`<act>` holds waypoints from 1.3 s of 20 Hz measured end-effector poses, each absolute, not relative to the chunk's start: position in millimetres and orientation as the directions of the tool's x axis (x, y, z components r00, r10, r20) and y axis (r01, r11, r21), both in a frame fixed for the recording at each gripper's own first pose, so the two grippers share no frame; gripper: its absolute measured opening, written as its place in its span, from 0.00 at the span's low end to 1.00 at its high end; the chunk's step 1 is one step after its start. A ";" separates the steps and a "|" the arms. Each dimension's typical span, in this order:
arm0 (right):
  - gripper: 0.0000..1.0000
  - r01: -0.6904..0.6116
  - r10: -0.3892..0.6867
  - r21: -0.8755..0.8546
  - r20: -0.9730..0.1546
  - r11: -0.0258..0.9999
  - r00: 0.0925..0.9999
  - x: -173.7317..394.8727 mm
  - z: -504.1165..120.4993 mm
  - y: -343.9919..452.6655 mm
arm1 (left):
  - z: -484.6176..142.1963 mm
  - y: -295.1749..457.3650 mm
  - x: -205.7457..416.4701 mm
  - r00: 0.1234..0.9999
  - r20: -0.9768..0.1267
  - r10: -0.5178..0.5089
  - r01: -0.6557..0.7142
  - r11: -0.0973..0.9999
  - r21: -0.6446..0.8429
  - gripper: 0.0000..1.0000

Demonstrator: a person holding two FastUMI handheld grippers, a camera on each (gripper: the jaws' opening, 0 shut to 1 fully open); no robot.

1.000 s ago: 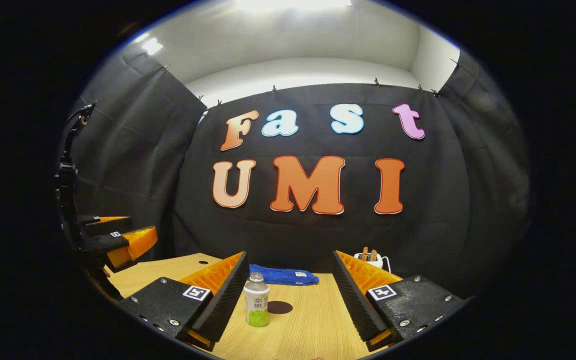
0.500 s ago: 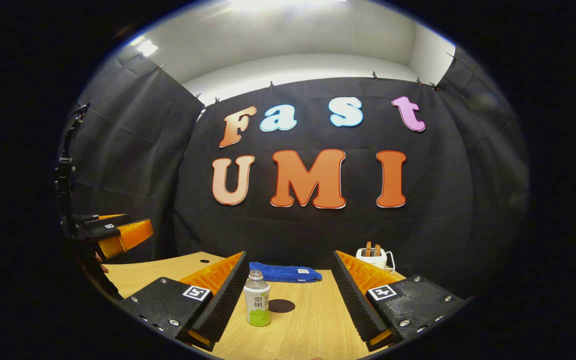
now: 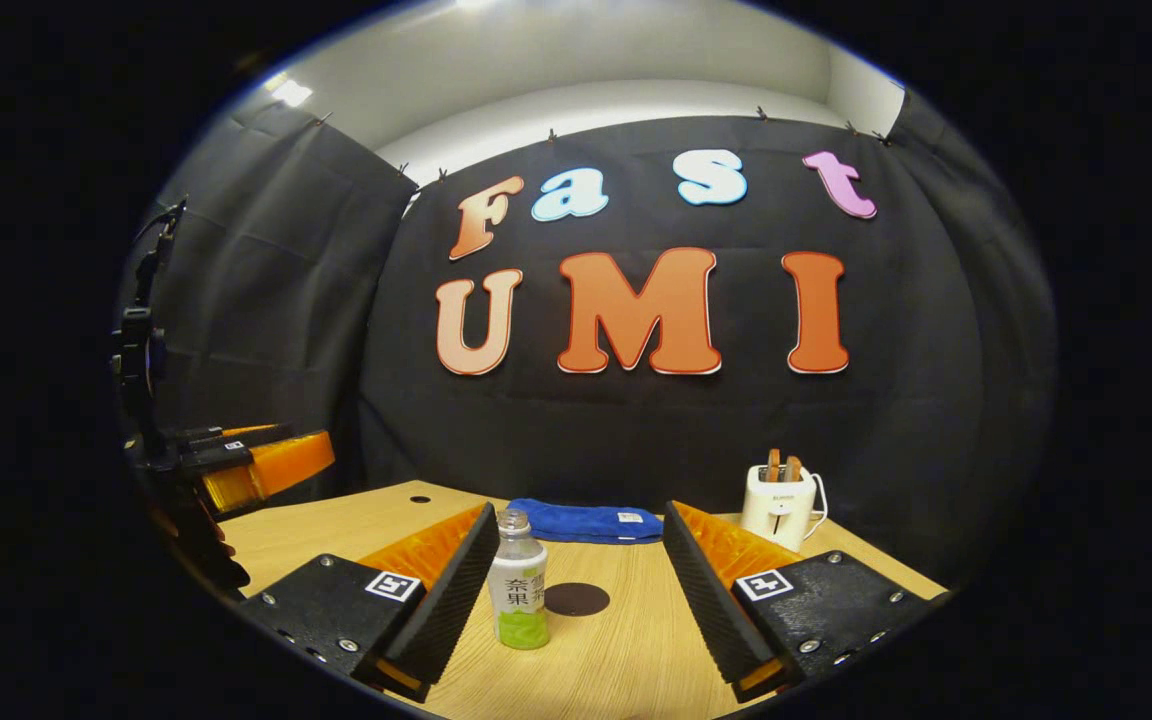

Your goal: Open the teacup lid with one hand, grasp the water bottle and pour water into the teacup with the other hand; after pouring, place the water bottle on the coaster and then close the teacup lid.

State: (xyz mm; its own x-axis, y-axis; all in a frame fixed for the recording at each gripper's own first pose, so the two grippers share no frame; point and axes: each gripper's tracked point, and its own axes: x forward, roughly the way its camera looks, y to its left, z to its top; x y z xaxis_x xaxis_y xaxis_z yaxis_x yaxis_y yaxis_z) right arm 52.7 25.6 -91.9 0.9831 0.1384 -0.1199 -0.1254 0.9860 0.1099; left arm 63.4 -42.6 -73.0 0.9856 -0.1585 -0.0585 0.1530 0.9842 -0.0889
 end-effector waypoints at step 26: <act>0.99 -0.252 0.270 0.101 -0.246 0.962 0.931 90.3 -178.7 66.5 | -264.3 -63.5 100.8 0.867 -0.472 -0.159 0.199 0.979 0.035 0.62</act>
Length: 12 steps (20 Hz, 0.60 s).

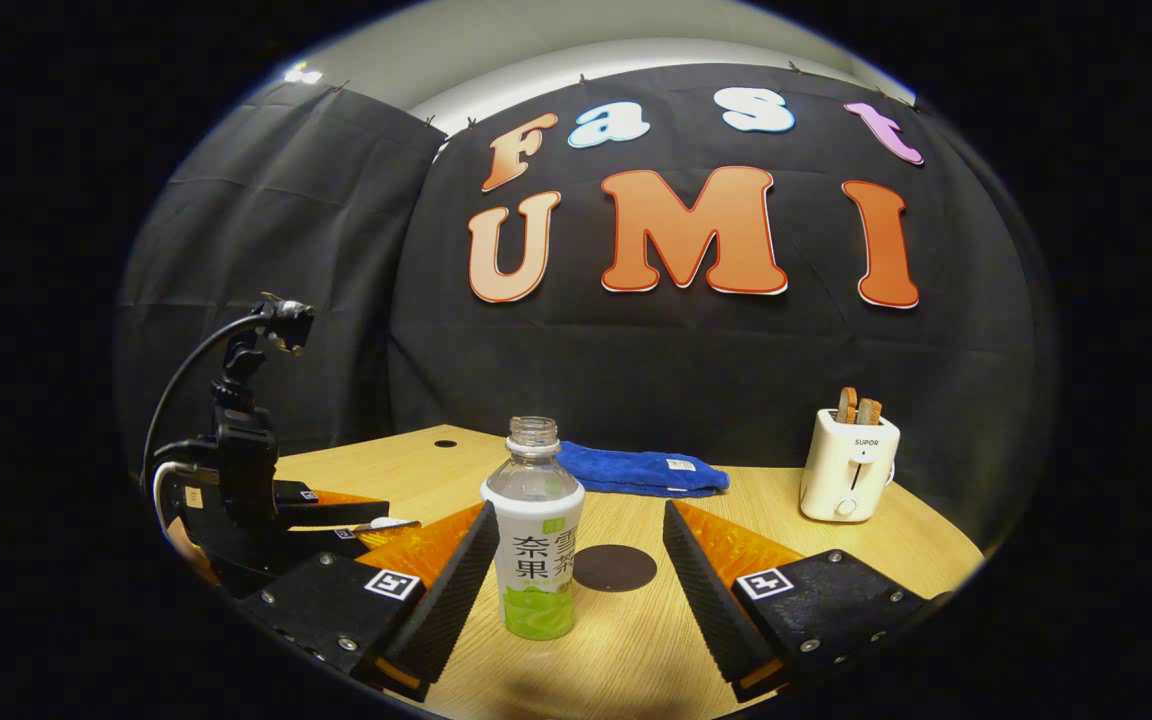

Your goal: Open the teacup lid with one hand, grasp the water bottle and pour water into the teacup with the other hand; after pouring, place the water bottle on the coaster and then close the teacup lid.

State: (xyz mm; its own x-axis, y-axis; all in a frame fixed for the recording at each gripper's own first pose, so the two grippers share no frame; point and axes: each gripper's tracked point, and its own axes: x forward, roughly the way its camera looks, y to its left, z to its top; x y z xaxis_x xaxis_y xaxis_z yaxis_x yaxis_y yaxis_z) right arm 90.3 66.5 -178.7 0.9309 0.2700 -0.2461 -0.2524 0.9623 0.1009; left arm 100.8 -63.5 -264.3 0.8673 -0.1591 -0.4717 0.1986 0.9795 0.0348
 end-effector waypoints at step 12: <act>0.99 -0.272 0.291 0.104 -0.287 0.957 0.913 92.8 -195.7 73.6 | -250.7 -57.1 113.4 0.907 -0.399 -0.137 0.134 0.990 -0.034 0.26</act>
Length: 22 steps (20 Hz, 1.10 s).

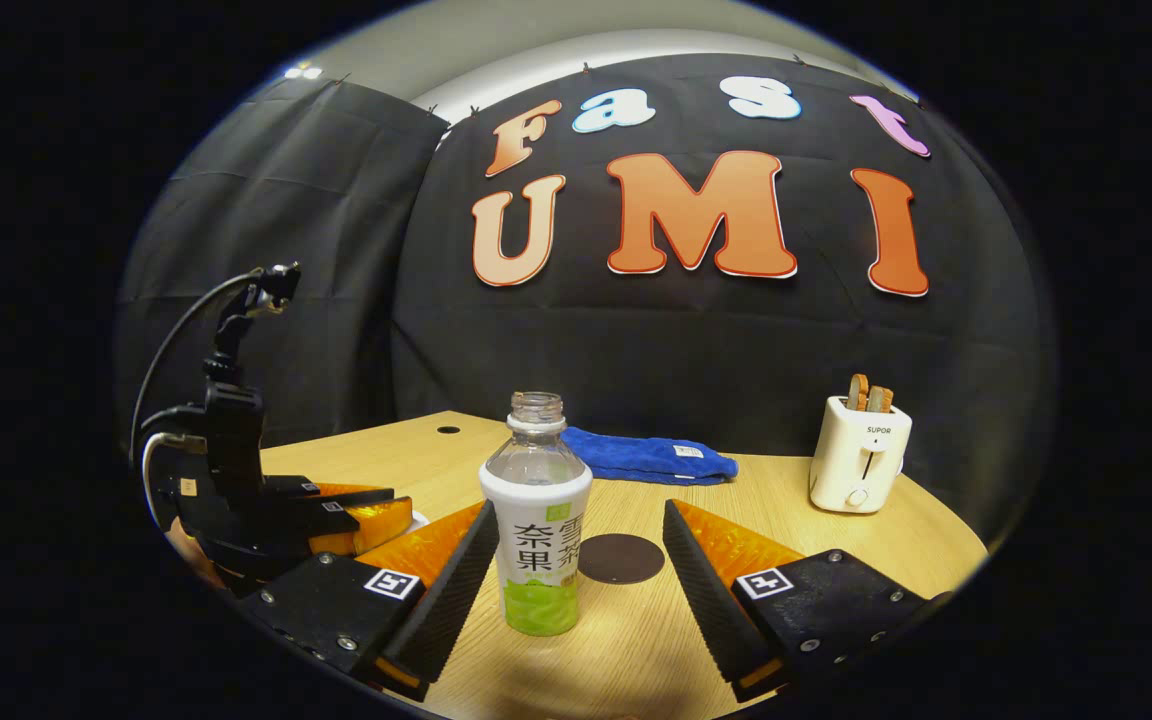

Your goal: Open the teacup lid with one hand, grasp the water bottle and pour water into the teacup with the other hand; after pouring, place the water bottle on the coaster and then close the teacup lid.

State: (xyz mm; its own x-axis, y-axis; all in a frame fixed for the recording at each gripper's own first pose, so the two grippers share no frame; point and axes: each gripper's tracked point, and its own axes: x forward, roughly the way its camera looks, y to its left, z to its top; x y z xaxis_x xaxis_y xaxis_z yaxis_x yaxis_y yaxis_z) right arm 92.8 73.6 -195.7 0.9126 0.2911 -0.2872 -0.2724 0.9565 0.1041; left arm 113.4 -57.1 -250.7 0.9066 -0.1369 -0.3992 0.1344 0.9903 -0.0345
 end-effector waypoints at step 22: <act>0.64 -0.276 0.316 0.157 -0.384 0.948 0.867 103.3 -237.7 117.2 | -185.6 9.0 86.4 0.968 -0.250 -0.005 0.004 1.000 -0.006 0.29</act>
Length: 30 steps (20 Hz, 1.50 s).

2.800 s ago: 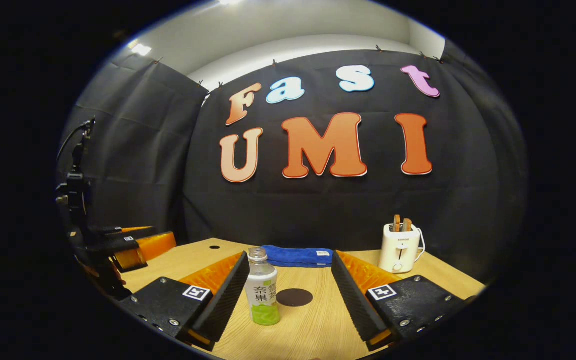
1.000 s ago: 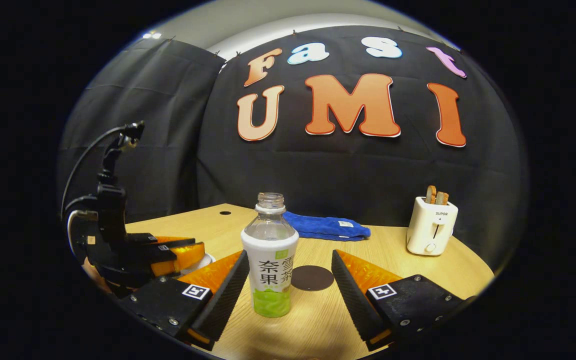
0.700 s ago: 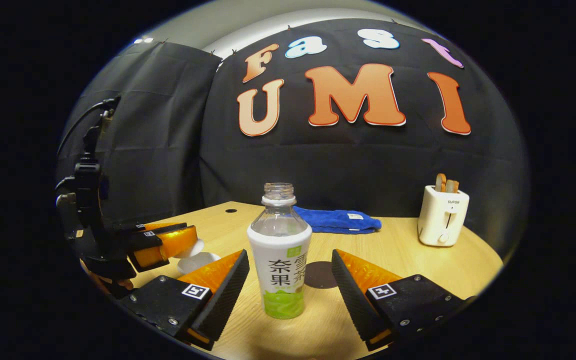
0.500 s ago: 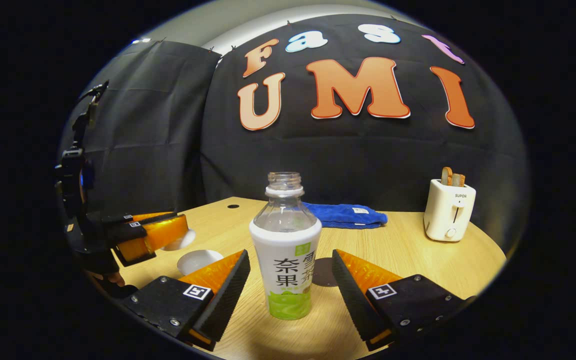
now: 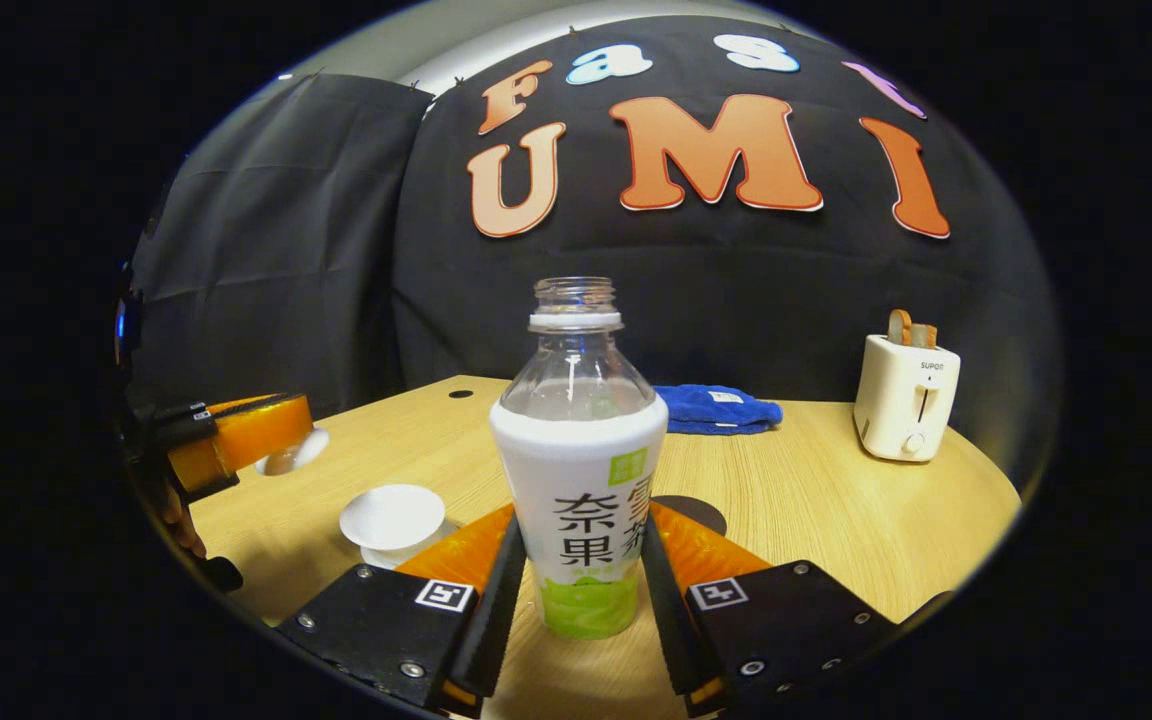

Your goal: Open the teacup lid with one hand, grasp the water bottle and pour water into the teacup with the other hand; after pouring, place the water bottle on the coaster and then close the teacup lid.

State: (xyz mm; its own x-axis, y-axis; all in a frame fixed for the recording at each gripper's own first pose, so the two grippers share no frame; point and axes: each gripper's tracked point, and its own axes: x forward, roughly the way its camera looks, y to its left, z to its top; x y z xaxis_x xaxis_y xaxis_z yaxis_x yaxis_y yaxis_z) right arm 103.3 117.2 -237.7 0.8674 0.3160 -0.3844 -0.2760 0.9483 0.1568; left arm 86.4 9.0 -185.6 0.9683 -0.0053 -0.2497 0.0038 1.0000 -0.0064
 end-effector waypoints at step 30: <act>0.66 -0.361 0.051 -0.889 -0.362 0.282 0.931 135.5 -222.0 123.4 | -182.2 121.6 37.2 0.962 -0.251 0.109 -0.089 0.992 0.090 0.29</act>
